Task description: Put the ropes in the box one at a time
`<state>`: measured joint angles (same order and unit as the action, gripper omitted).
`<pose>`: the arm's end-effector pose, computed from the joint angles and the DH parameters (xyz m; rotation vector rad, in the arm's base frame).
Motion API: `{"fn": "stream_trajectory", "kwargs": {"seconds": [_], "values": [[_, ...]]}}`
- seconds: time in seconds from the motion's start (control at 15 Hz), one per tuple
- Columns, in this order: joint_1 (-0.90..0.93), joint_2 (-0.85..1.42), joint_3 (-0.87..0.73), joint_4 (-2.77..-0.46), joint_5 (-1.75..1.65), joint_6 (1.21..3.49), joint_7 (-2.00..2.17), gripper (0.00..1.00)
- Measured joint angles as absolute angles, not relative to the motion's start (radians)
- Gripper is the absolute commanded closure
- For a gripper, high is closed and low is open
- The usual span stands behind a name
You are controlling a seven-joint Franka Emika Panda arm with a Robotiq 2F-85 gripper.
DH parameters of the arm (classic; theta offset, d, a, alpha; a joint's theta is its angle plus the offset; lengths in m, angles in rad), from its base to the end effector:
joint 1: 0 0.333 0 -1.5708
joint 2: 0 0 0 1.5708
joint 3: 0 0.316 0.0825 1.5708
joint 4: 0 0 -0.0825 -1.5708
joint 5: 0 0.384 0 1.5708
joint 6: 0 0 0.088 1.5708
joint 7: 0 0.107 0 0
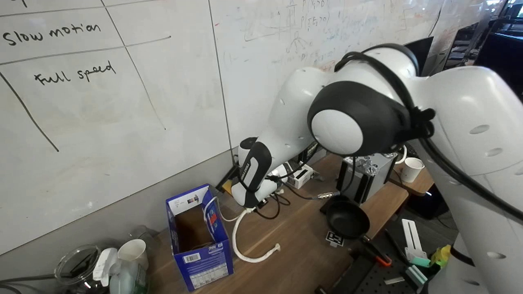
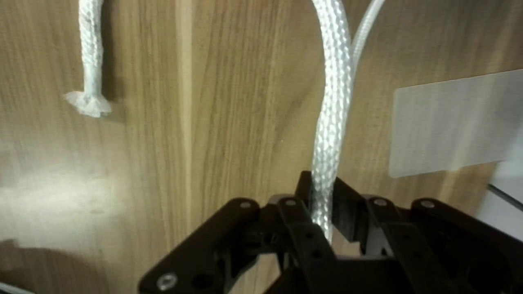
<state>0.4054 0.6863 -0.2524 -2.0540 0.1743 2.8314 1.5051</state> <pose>0.5864 0.0797 0.1185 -2.3237 2.0607 -0.2346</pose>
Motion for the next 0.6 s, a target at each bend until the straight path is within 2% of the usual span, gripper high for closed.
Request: {"fn": "stream_trajectory", "kwargs": {"seconds": [0.6], "values": [[0.419,0.297,-0.215,-2.043,-0.066,2.665,1.495,0.95]]}}
